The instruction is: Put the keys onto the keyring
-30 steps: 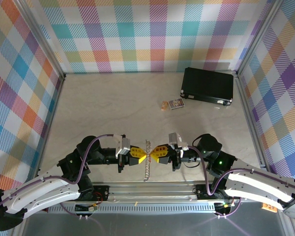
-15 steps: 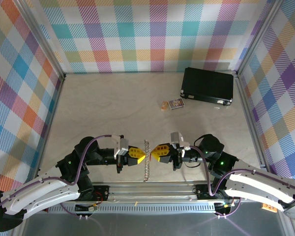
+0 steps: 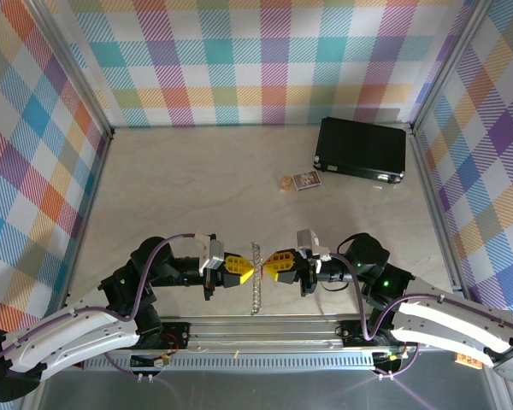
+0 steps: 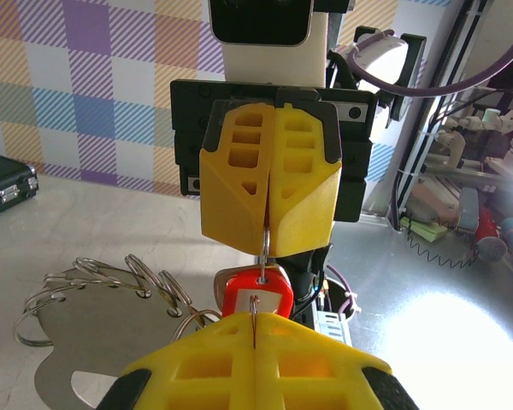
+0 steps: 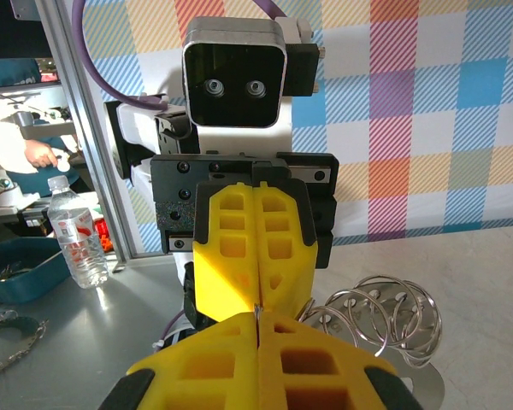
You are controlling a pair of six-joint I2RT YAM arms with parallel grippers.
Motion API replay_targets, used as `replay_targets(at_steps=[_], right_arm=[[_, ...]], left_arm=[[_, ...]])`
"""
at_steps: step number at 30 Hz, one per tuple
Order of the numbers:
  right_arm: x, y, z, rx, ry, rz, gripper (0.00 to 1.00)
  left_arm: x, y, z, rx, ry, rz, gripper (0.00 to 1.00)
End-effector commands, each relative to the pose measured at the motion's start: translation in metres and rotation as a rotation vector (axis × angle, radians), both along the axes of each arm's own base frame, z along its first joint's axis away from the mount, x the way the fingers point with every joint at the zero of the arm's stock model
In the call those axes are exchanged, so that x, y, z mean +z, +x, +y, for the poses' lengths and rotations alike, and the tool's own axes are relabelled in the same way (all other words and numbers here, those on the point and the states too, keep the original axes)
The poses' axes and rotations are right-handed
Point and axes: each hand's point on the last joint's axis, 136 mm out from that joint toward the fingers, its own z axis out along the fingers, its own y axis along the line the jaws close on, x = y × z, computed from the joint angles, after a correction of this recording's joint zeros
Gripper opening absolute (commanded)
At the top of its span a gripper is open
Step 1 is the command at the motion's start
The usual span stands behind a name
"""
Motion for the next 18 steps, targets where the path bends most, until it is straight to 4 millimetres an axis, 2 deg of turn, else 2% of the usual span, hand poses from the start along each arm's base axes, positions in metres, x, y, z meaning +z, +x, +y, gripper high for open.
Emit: replay_targets(at_steps=[1, 18], right_arm=[[0.0063, -0.0048, -0.001, 0.02, 0.032, -0.003, 0.0], [0.0068, -0.0048, 0.0017, 0.029, 0.018, -0.007, 0.0]], left_arm=[[0.014, -0.0089, 0.0002, -0.041, -0.053, -0.044, 0.0], [0.0141, -0.0089, -0.0004, -0.043, -0.052, -0.045, 0.0]])
